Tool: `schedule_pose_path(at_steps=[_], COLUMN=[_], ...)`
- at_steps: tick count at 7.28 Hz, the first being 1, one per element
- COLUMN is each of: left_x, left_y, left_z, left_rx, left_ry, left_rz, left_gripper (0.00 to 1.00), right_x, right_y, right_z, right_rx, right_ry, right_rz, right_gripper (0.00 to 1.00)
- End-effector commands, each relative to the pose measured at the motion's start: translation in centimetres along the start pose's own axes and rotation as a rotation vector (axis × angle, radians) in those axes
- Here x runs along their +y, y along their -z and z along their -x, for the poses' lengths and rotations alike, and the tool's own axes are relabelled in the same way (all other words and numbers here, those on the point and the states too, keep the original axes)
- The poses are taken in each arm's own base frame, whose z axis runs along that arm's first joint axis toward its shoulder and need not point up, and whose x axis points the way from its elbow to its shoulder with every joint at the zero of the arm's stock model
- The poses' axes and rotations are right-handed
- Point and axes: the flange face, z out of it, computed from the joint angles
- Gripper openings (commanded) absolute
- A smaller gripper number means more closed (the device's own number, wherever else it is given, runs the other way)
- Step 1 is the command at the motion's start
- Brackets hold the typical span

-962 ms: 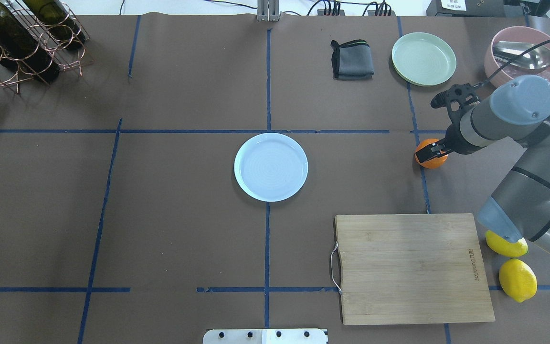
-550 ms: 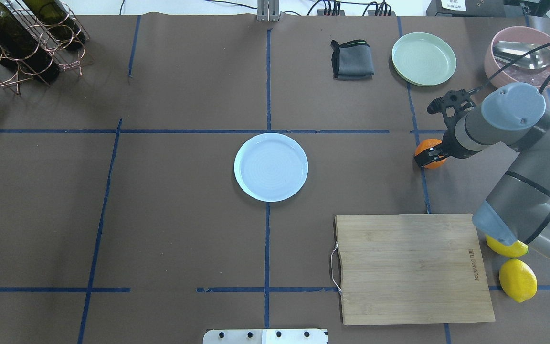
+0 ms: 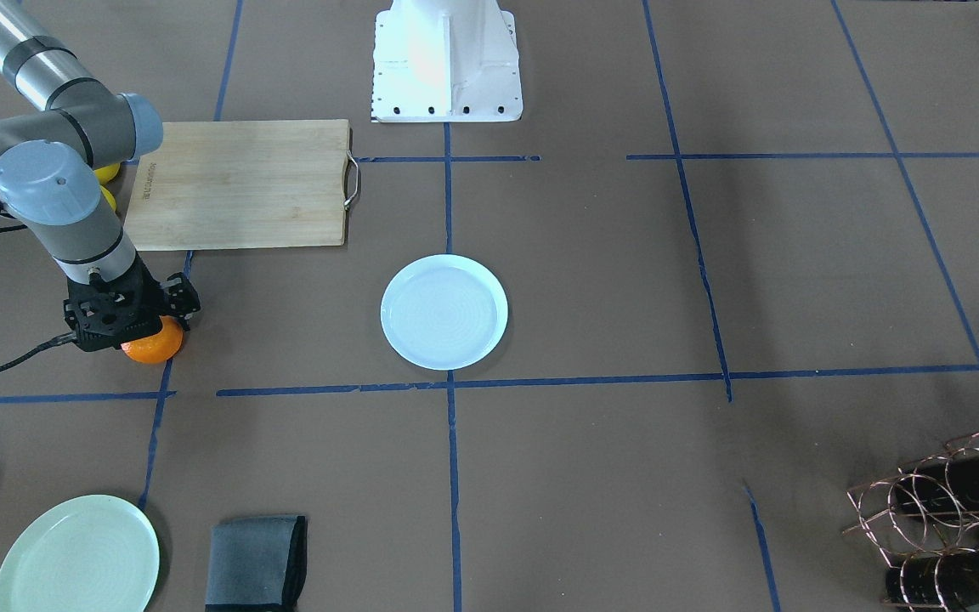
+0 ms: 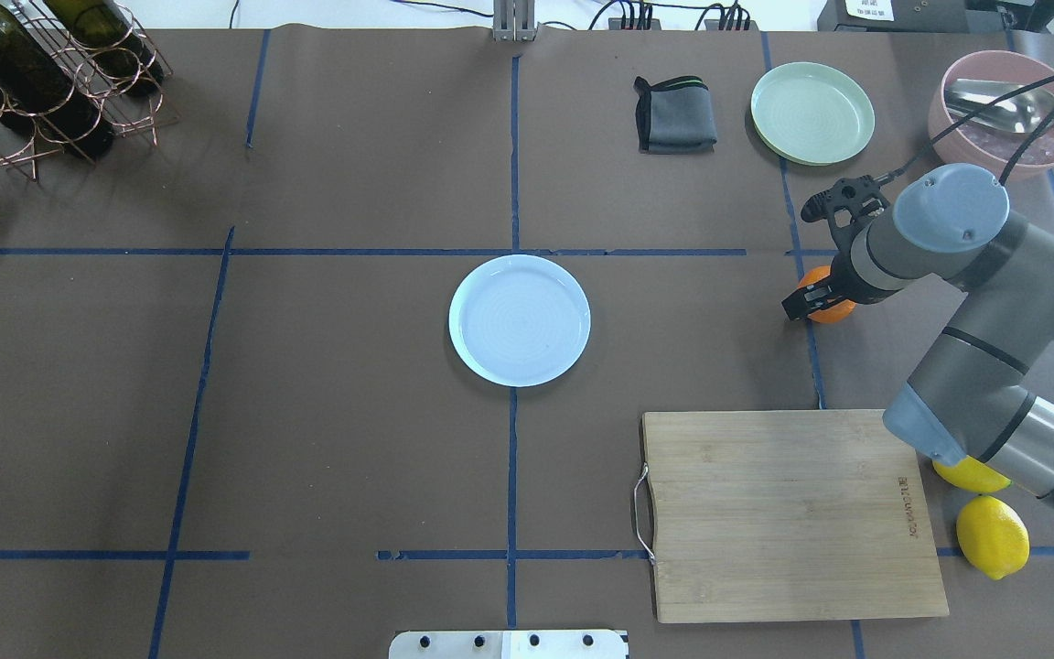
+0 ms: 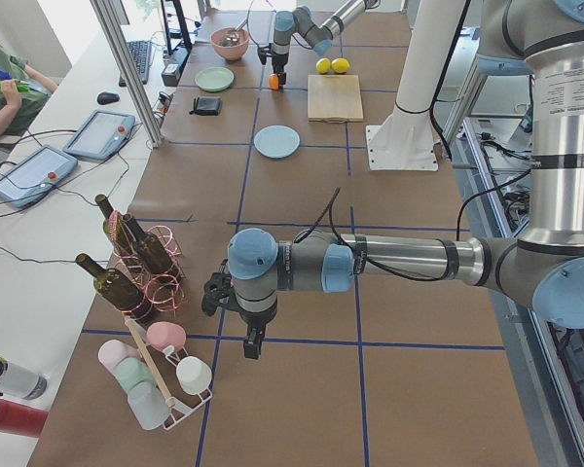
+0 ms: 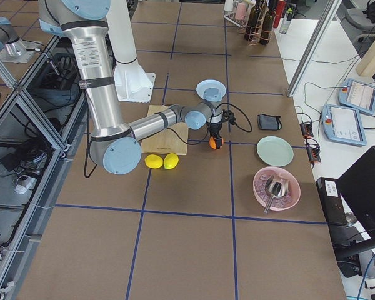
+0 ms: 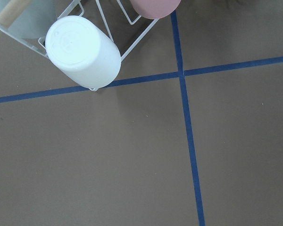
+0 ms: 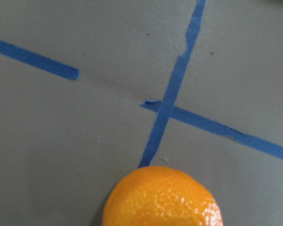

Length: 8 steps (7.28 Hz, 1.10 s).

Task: Pick orange to plate
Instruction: 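Carry the orange with the right gripper over the light blue plate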

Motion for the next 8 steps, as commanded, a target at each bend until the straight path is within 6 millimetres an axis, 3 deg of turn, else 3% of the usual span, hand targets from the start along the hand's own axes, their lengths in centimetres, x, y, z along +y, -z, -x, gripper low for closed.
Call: schedule_pose_path(at_steps=[1, 3, 5, 6, 8], left_x=[0.0, 0.0, 0.0, 0.0, -0.1], left_y=[0.0, 0.1, 0.1, 0.1, 0.2], left_z=[0.0, -0.1, -0.1, -0.1, -0.2], left_rx=[0.000, 0.000, 0.000, 0.001, 0.001], left_ry=[-0.001, -0.002, -0.001, -0.001, -0.002], left_rz=[0.000, -0.001, -0.002, -0.003, -0.004], left_gripper=[1.00, 1.00, 1.00, 1.00, 1.00], right_x=[-0.7, -5.4, -9.5, -10.3, -11.5], right_y=[1.1, 4.9, 9.3, 10.9, 10.4], right_z=[1.1, 6.5, 15.6, 20.6, 29.8], right_rx=[-0.018, -0.074, -0.095, -0.121, -0.101], right_ry=[0.005, -0.044, -0.128, -0.166, -0.225], right_rz=[-0.022, -0.078, -0.057, -0.050, -0.087], right_gripper=[0.15, 0.17, 0.19, 0.20, 0.22])
